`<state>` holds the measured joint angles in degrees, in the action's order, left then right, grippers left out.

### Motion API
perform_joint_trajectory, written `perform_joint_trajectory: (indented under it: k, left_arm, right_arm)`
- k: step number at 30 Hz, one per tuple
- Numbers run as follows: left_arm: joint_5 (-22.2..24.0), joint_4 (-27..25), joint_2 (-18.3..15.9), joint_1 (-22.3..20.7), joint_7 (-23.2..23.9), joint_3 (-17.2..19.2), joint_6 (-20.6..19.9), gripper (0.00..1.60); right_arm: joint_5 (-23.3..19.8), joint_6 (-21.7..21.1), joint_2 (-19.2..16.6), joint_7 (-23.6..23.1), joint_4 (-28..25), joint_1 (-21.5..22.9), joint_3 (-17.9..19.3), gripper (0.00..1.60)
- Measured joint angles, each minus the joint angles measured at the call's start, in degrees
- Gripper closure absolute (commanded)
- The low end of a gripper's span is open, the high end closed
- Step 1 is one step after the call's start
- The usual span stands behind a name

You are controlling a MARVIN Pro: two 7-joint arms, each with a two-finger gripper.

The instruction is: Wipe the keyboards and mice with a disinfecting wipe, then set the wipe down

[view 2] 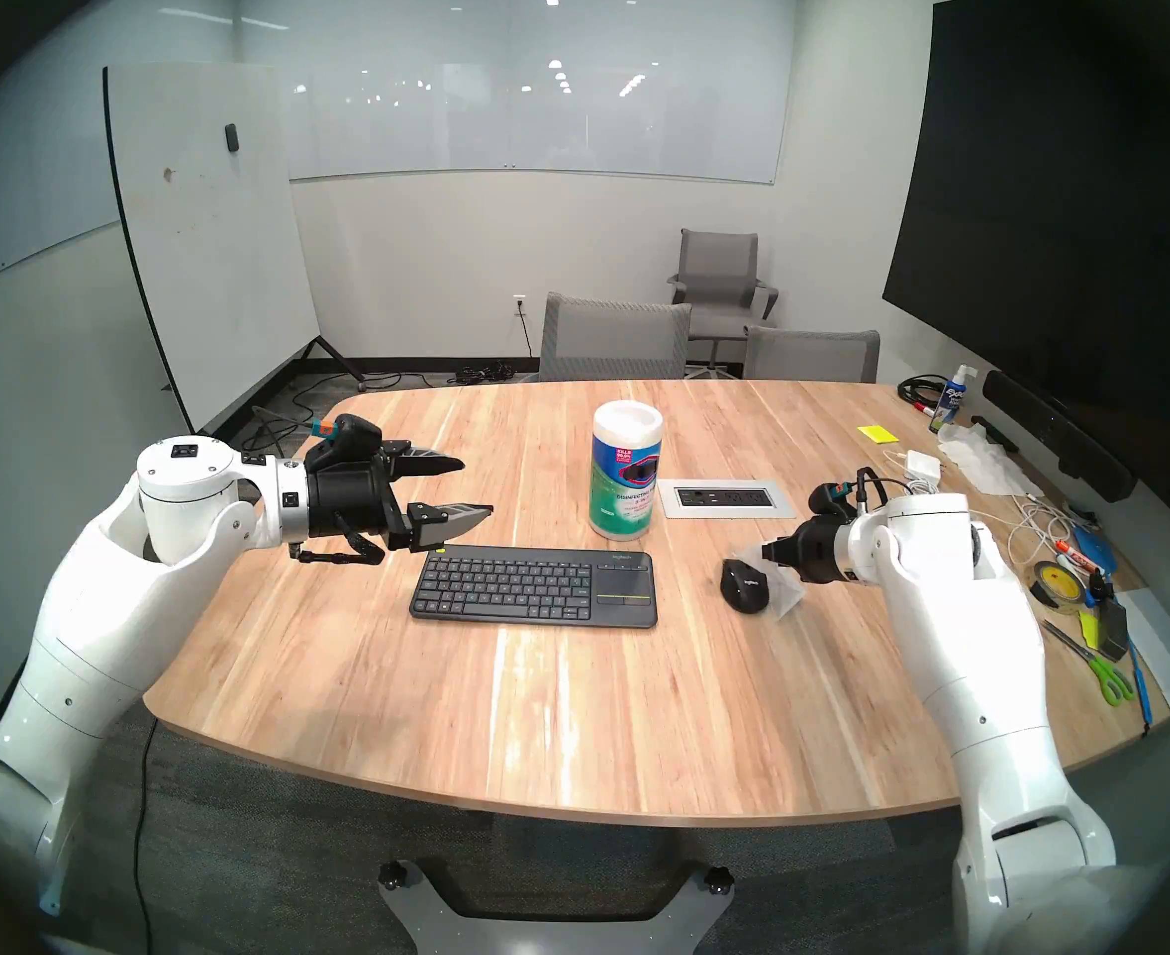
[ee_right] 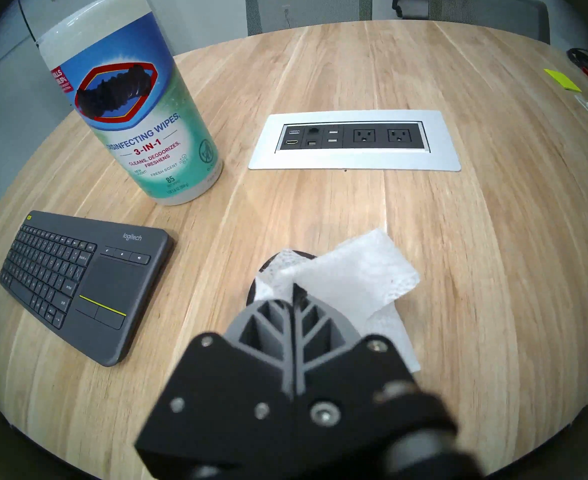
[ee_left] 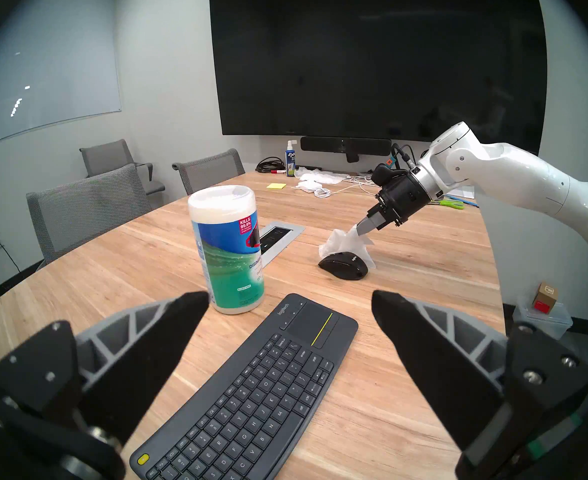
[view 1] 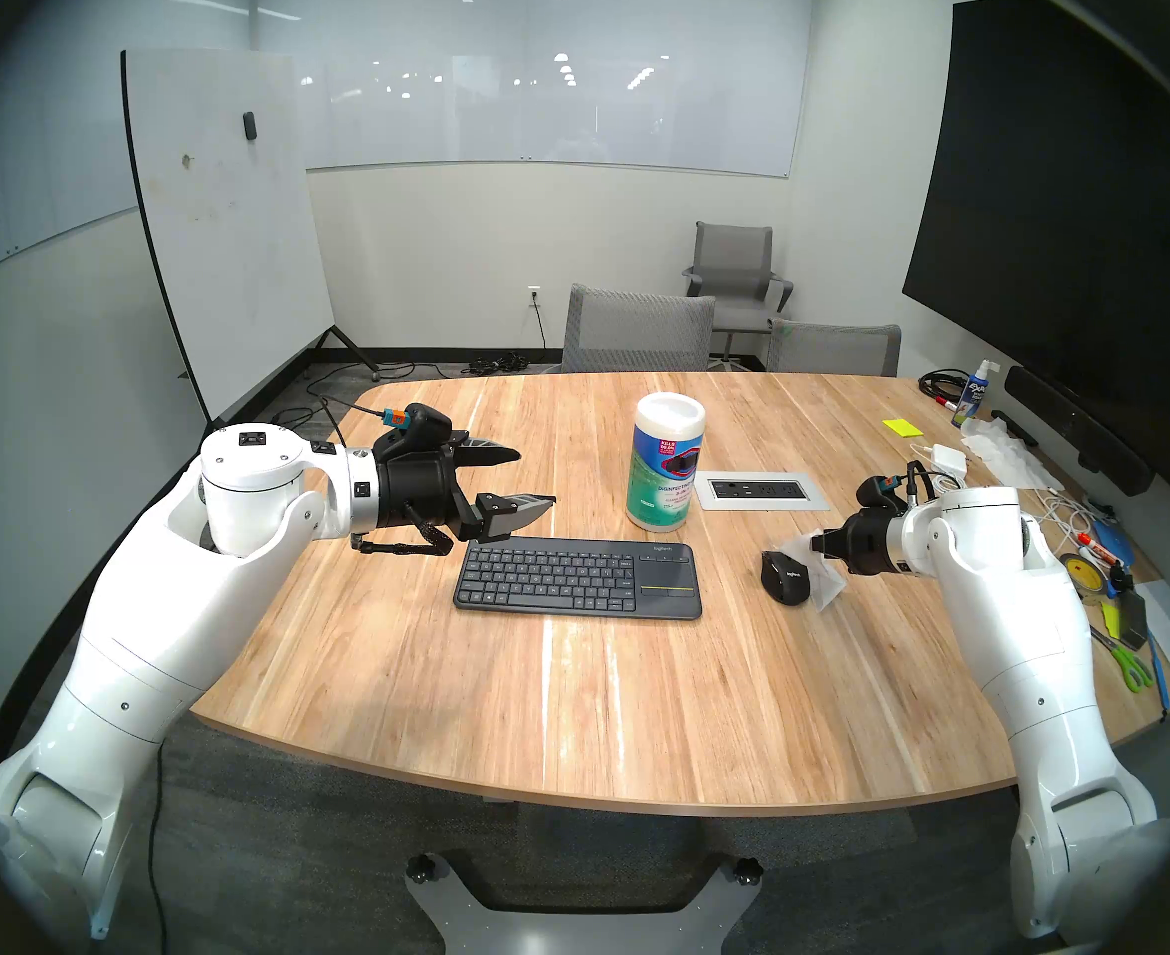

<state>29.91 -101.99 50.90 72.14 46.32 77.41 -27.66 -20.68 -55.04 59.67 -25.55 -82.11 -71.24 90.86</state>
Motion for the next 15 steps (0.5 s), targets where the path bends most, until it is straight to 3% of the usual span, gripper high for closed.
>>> perform_joint_trajectory:
  k: [15]
  left_arm:
    - [0.0, 0.0, 0.0, 0.0, 0.0, 0.0, 0.0, 0.0]
  right_arm:
    - [0.03, 0.01, 0.05, -1.01, -1.24, -1.62, -2.46, 1.6]
